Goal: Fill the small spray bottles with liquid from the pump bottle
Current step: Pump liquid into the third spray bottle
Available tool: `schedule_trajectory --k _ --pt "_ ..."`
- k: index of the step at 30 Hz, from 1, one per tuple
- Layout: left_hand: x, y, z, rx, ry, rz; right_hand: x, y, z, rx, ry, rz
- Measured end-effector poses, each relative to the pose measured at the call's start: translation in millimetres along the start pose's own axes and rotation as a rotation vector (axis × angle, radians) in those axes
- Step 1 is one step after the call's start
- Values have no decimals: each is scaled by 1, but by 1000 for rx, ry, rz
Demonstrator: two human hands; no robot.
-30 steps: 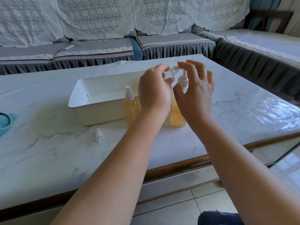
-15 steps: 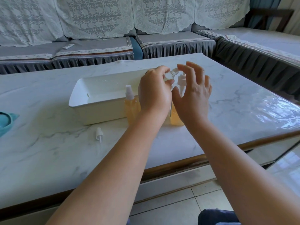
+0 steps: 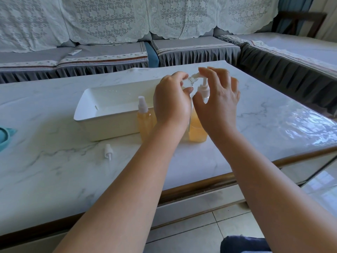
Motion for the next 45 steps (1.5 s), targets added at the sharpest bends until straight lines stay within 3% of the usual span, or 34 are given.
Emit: schedule_trajectory --k 25,32,45 --pt "2 1 -2 -8 -4 35 -1 -2 3 -27 -31 6" --pt "-3 3 0 -12 -48 30 3 12 11 -80 77 11" --pt "0 1 0 -14 -38 52 1 2 10 -69 -3 14"
Point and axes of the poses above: each hand's wrist, its own y-axis away from the middle knuckle, its own z-axis out of the palm, x = y × z, the point moved 10 cm from there along -y, towards the middle knuckle, and after that the axes turned 14 degrees about -z, right-handed, at the moved point
